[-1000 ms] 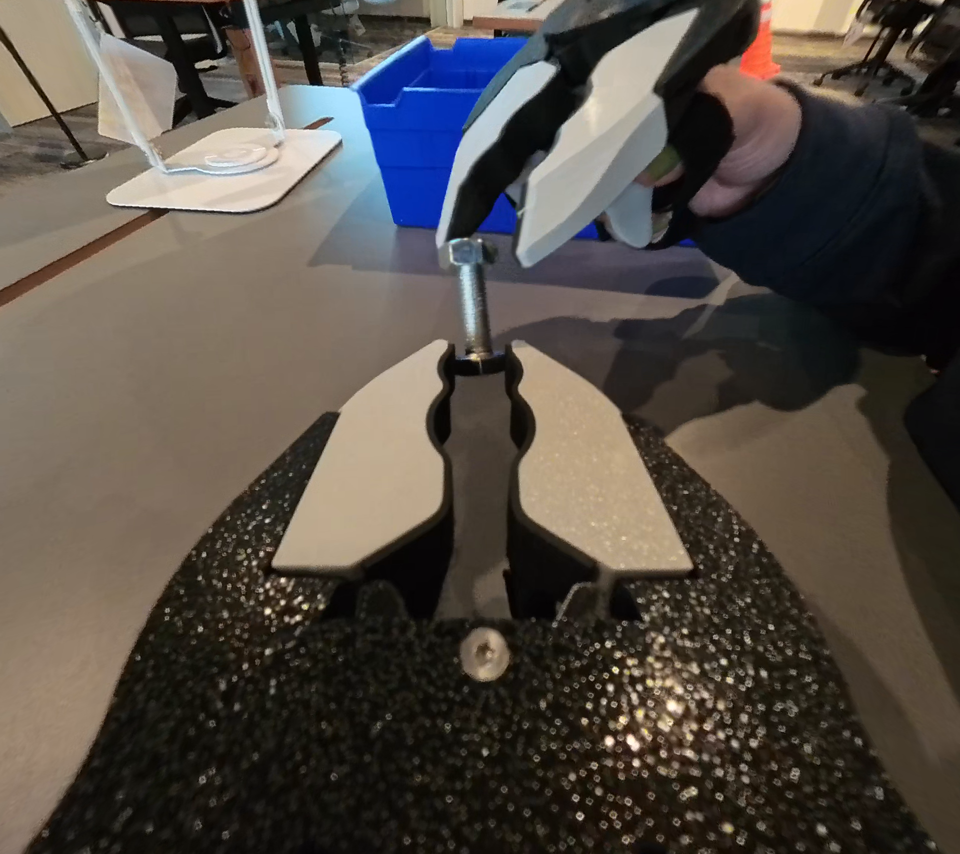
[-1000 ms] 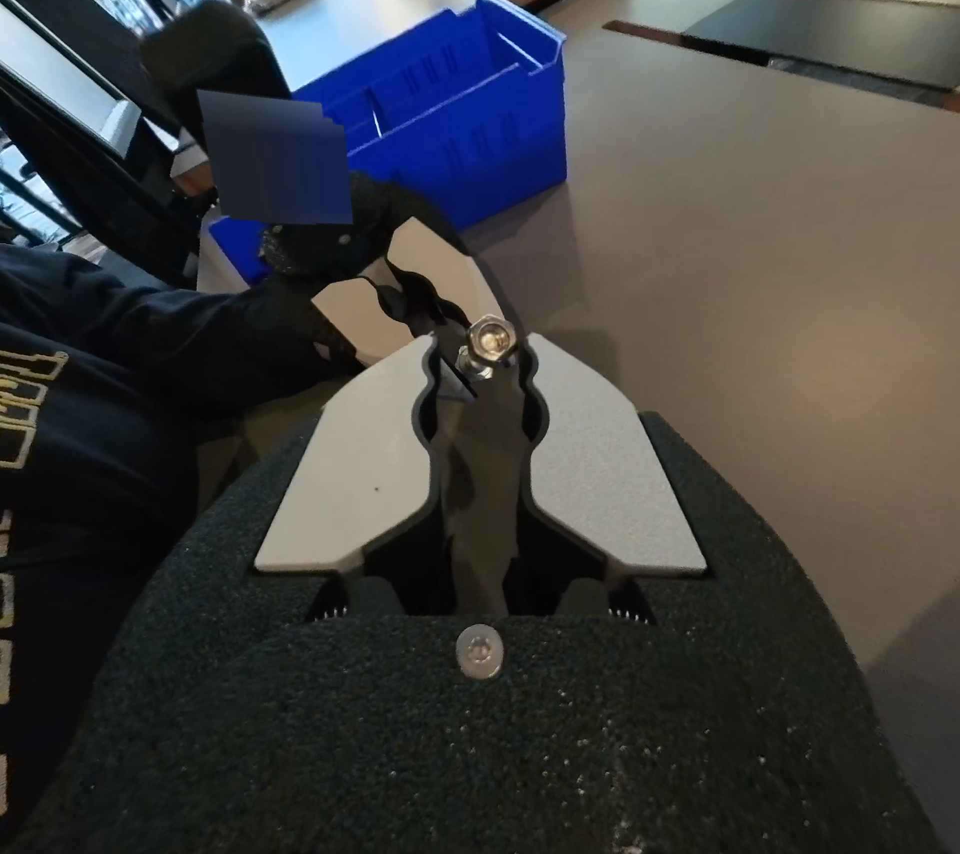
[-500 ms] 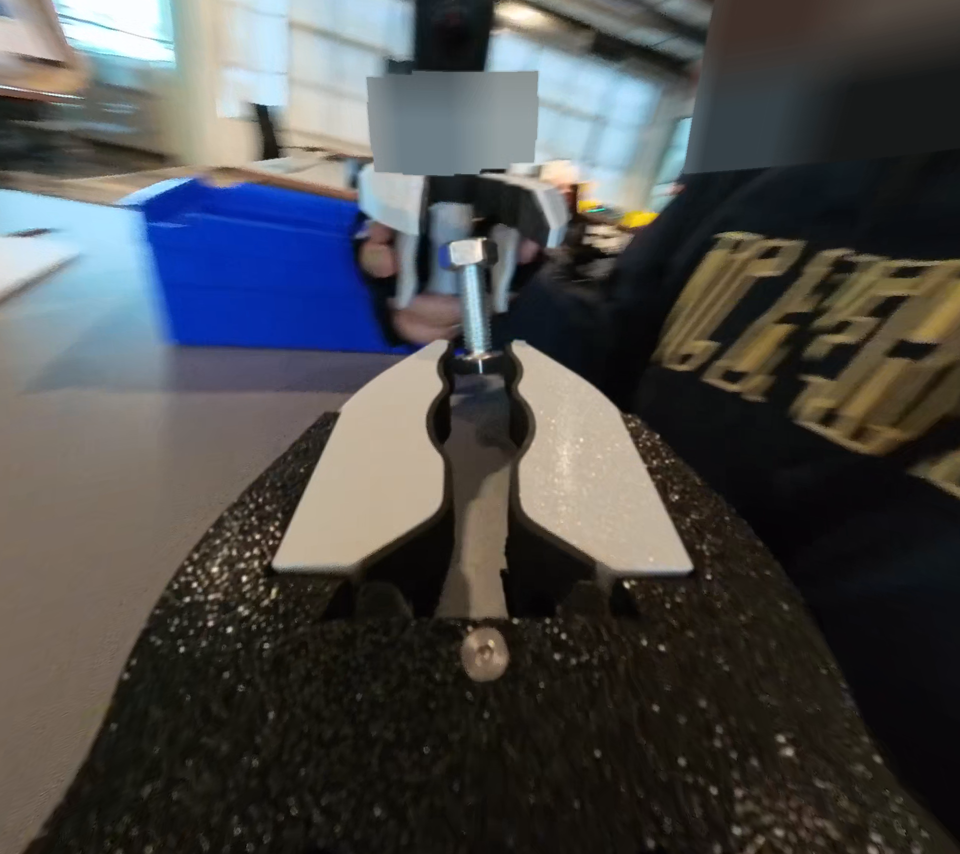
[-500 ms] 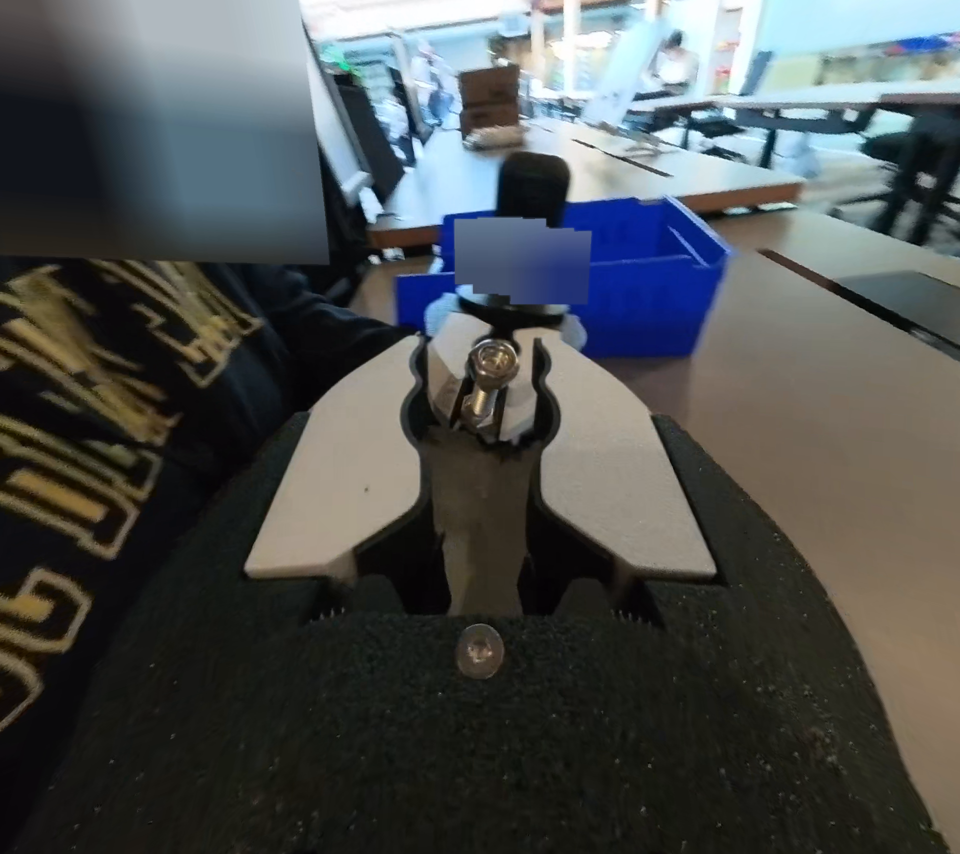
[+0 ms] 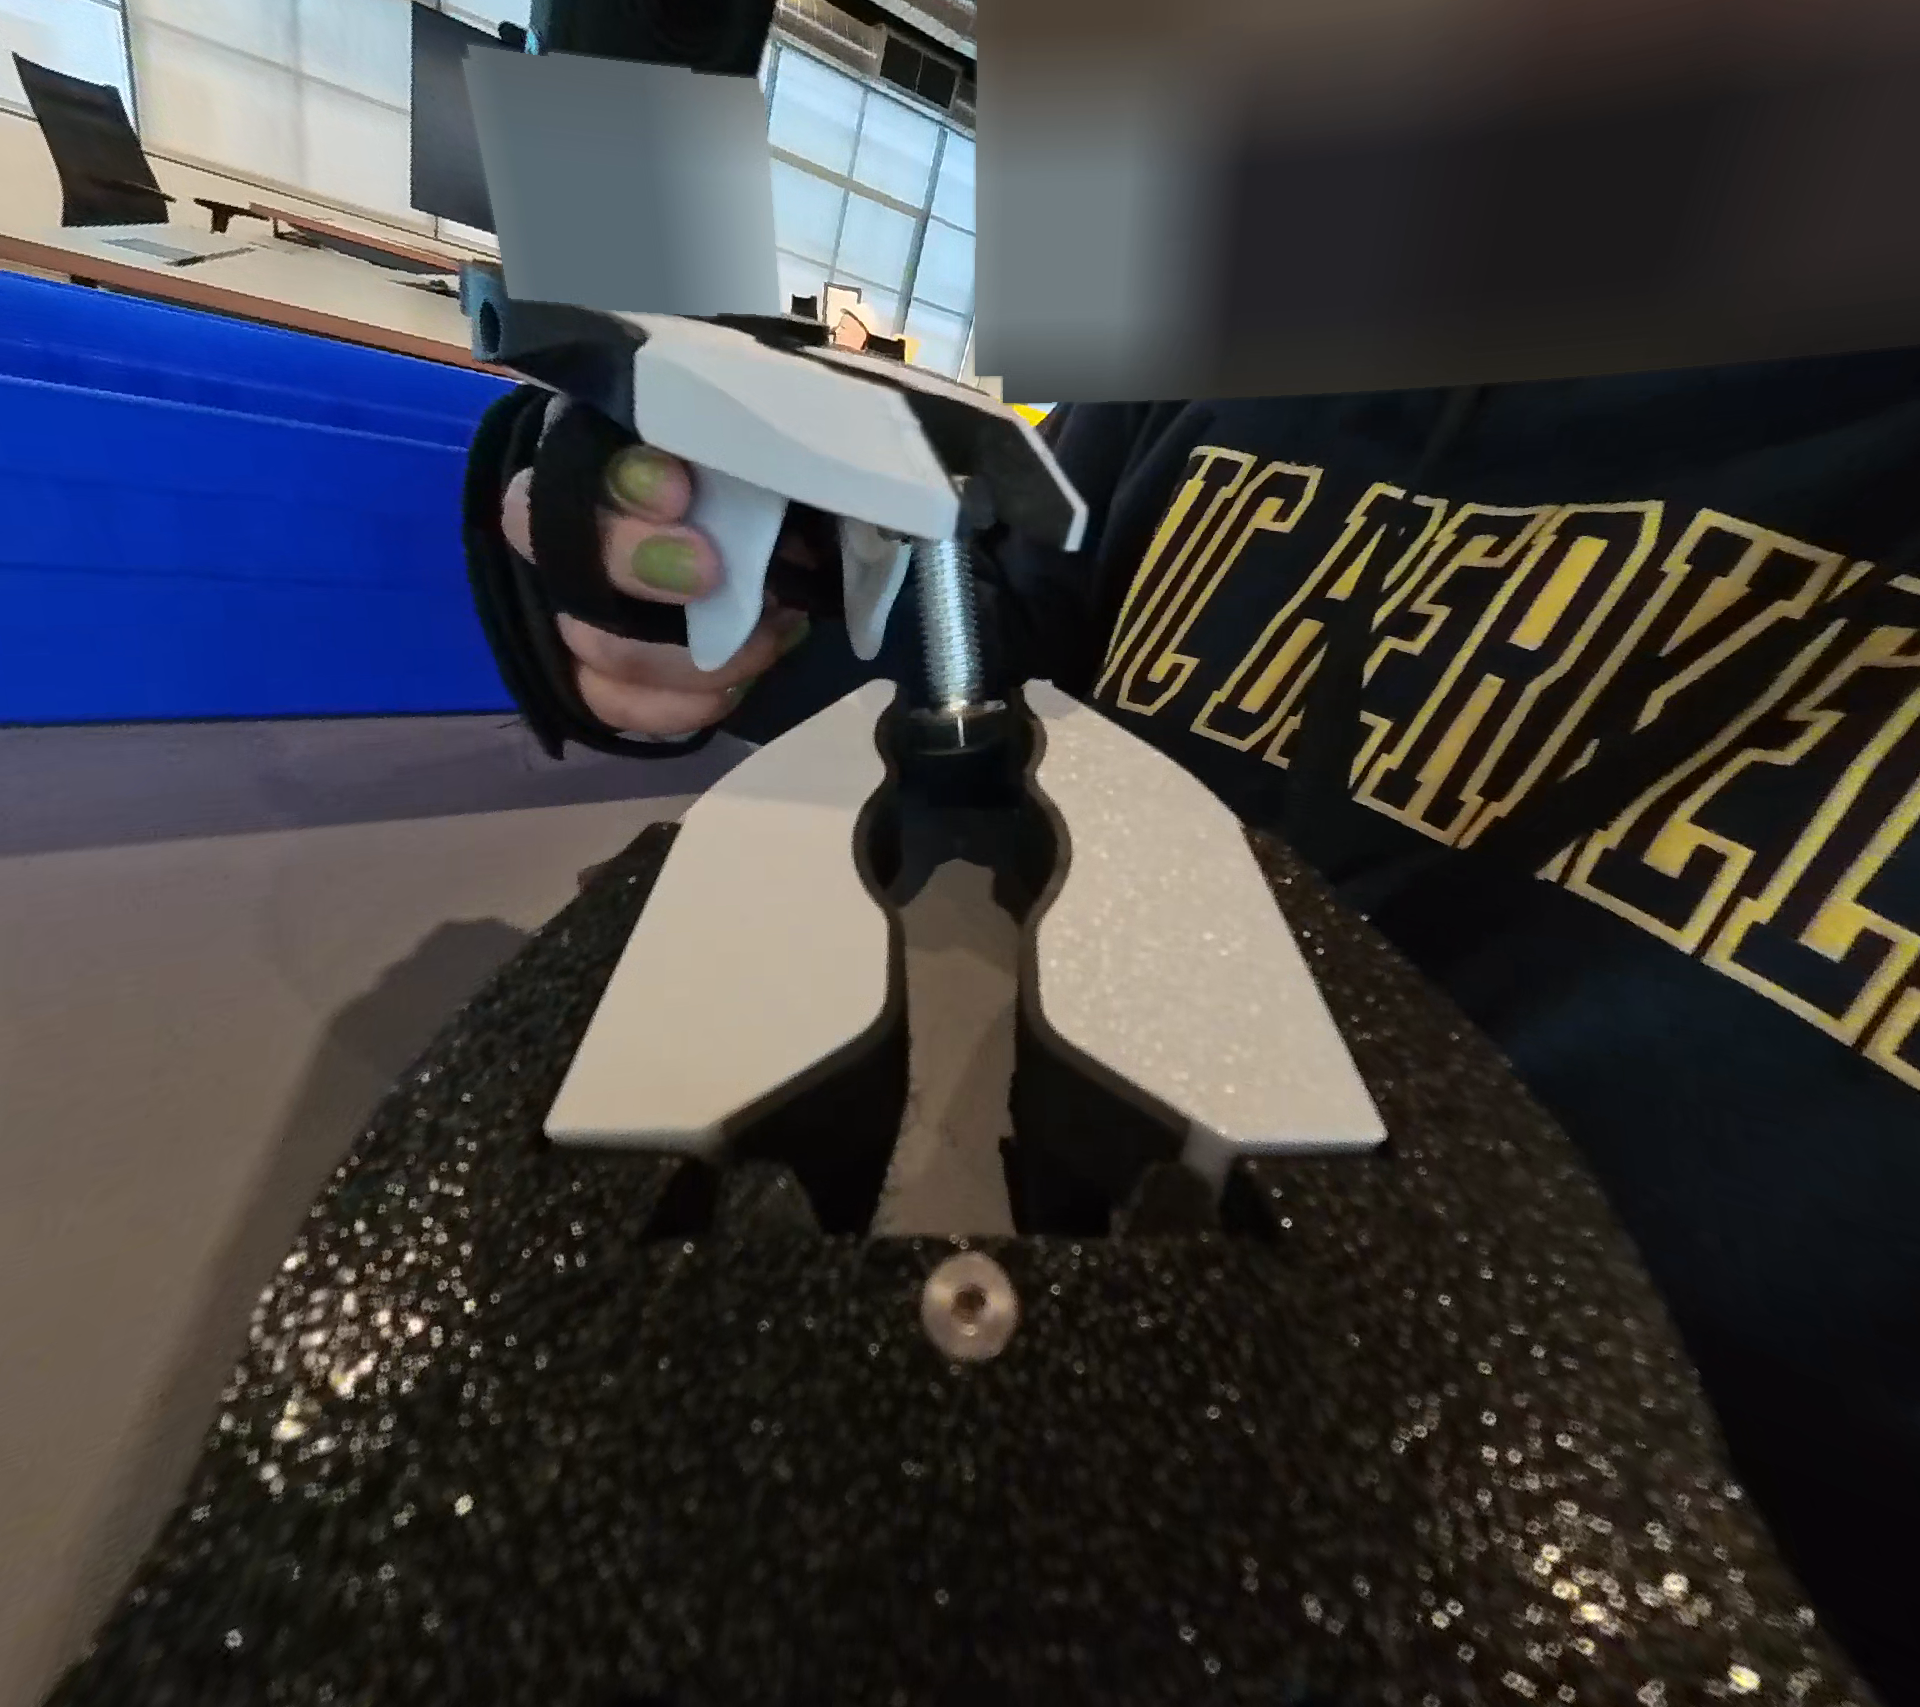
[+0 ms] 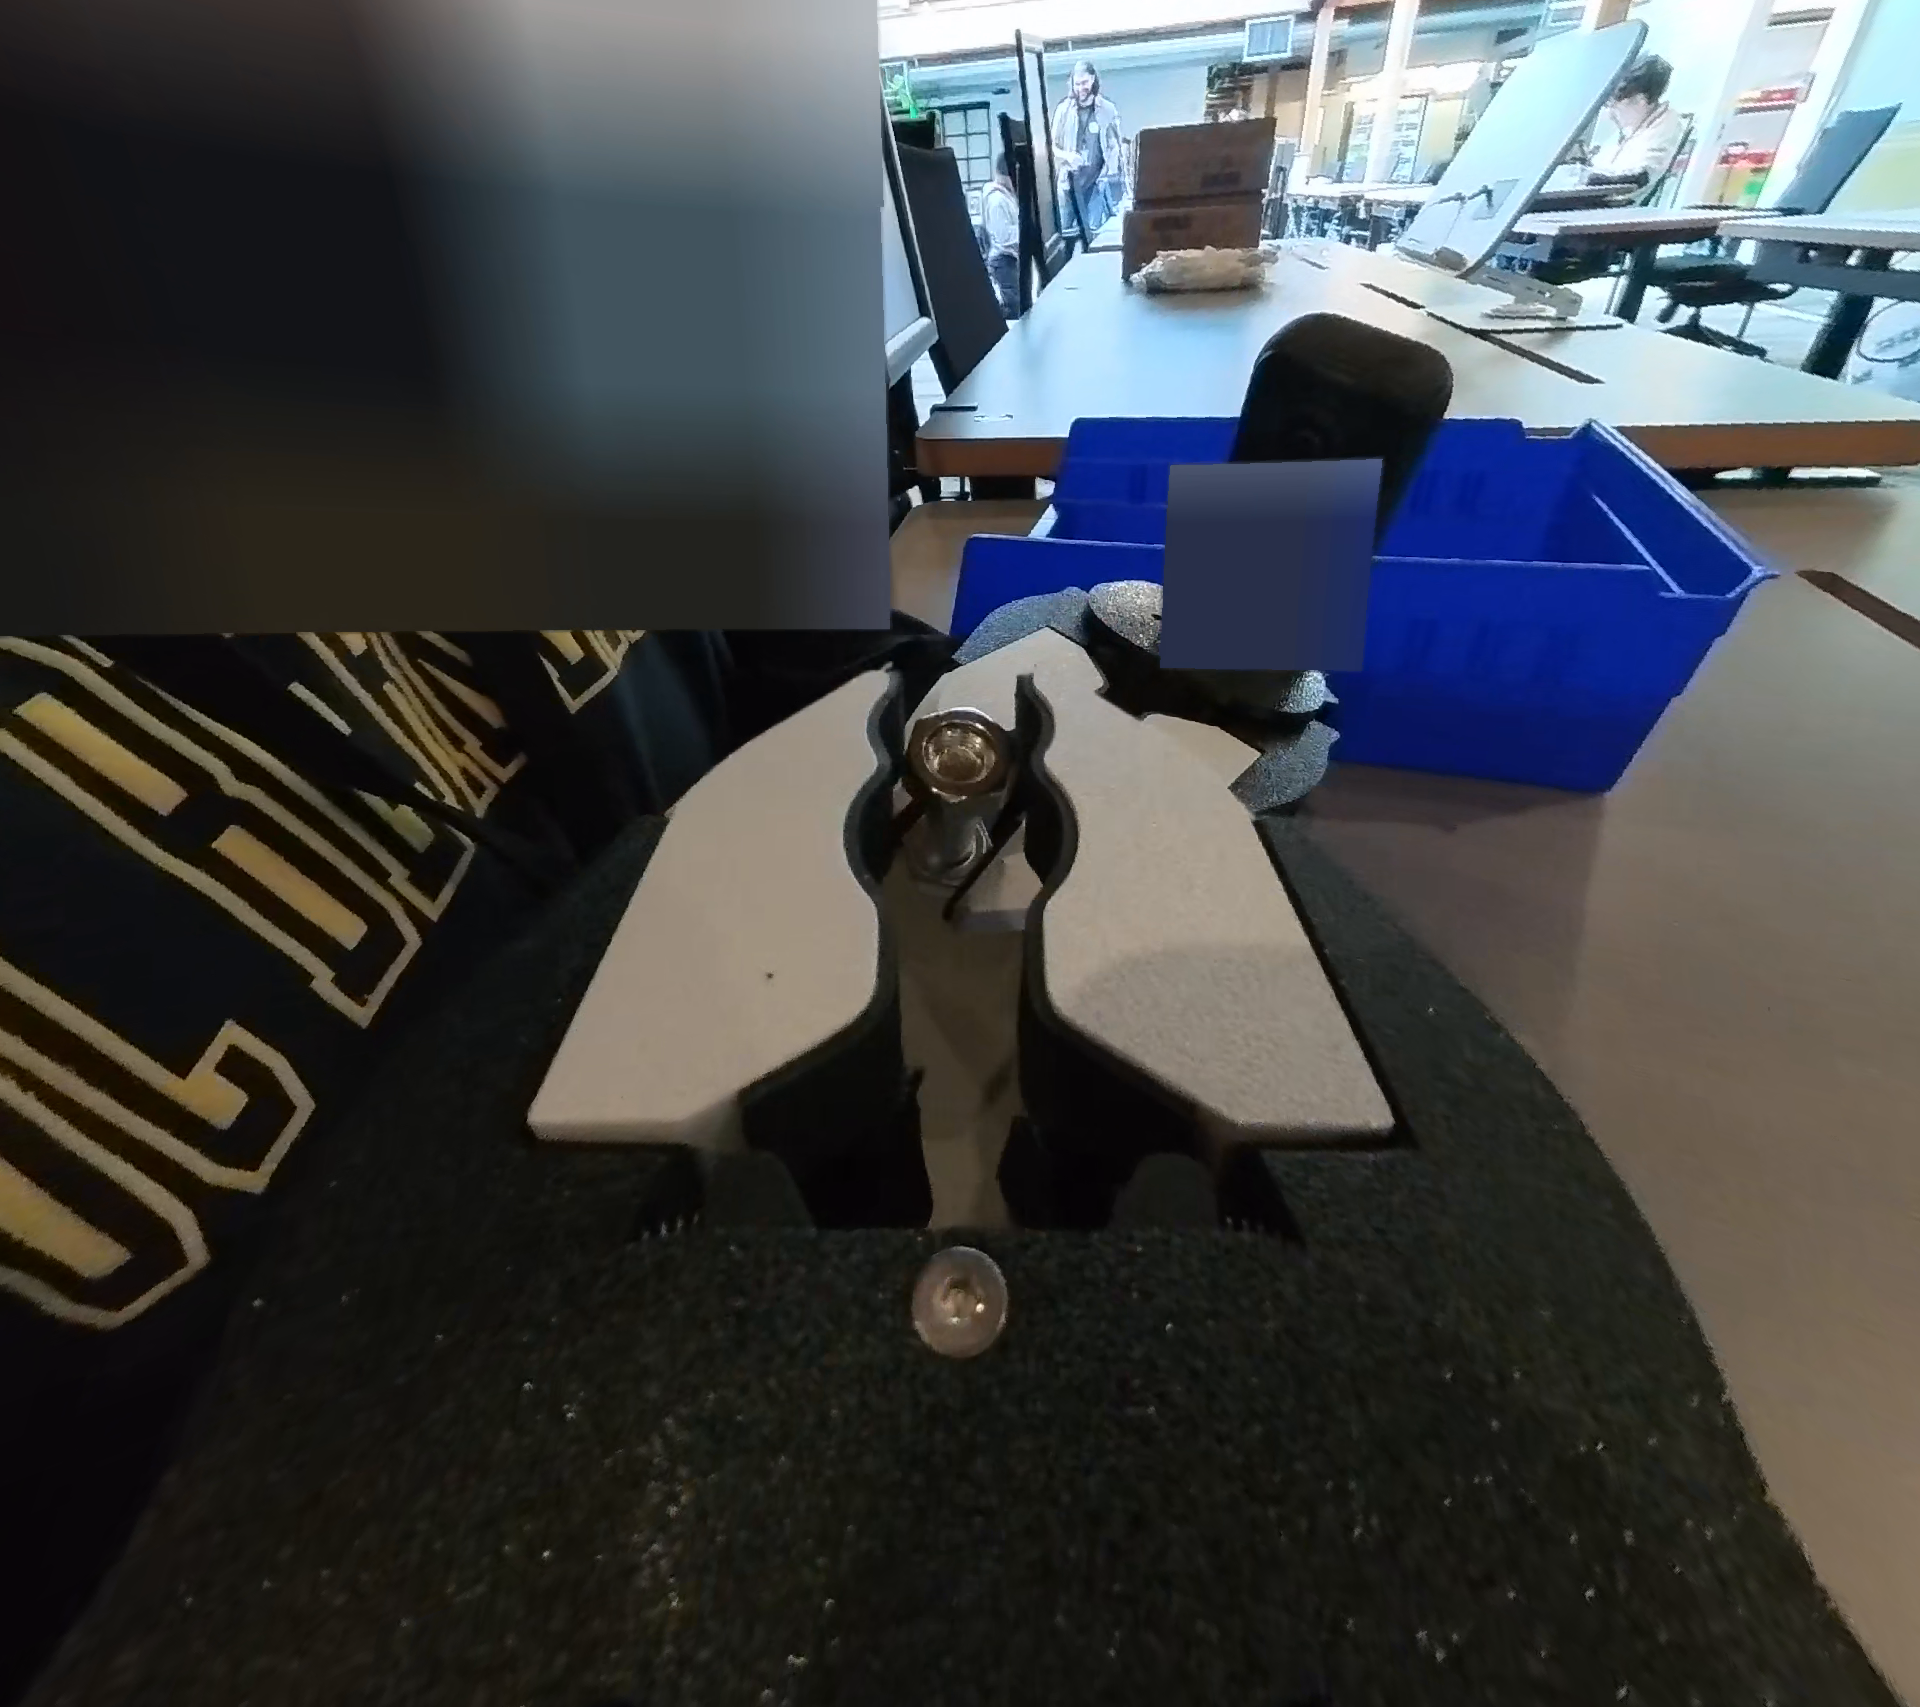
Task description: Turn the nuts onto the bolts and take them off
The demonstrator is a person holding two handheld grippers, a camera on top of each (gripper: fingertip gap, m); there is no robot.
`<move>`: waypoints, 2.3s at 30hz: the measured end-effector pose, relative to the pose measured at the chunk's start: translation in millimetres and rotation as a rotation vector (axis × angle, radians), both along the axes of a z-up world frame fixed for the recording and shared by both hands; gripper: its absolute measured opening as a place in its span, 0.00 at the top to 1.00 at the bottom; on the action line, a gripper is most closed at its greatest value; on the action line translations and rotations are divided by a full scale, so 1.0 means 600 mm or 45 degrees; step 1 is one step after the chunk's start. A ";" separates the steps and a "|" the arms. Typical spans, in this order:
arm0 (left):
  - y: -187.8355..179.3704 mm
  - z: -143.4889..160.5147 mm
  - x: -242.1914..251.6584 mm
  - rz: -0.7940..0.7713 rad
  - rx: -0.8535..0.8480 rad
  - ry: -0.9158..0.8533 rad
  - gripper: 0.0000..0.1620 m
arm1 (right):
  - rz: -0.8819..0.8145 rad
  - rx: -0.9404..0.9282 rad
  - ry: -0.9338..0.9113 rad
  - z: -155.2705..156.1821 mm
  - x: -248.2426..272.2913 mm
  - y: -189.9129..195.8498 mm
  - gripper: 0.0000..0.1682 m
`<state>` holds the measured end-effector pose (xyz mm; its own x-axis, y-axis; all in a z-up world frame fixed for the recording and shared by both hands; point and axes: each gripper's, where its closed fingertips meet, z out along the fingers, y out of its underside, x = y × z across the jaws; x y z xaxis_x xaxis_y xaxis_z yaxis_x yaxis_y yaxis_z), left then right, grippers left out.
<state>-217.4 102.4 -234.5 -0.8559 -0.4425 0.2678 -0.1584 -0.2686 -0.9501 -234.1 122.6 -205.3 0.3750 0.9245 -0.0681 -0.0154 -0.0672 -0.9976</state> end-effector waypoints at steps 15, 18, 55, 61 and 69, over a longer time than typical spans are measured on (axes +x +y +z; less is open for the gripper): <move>0.066 -0.005 0.053 0.661 0.181 -0.045 0.89 | -0.619 -0.090 0.096 0.002 0.053 0.085 0.89; 0.082 -0.011 0.063 0.813 0.280 -0.044 0.89 | -0.796 -0.113 0.116 -0.002 0.066 0.098 0.89; 0.054 0.002 0.043 0.575 0.190 -0.078 0.89 | -0.386 0.005 0.113 0.014 0.012 0.060 0.69; 0.092 0.021 0.035 0.675 0.086 -0.115 0.89 | -0.447 0.012 0.130 0.018 0.032 0.066 0.69; 0.061 0.011 0.035 0.527 0.094 -0.076 0.89 | -0.437 0.012 0.178 0.020 0.032 0.068 0.65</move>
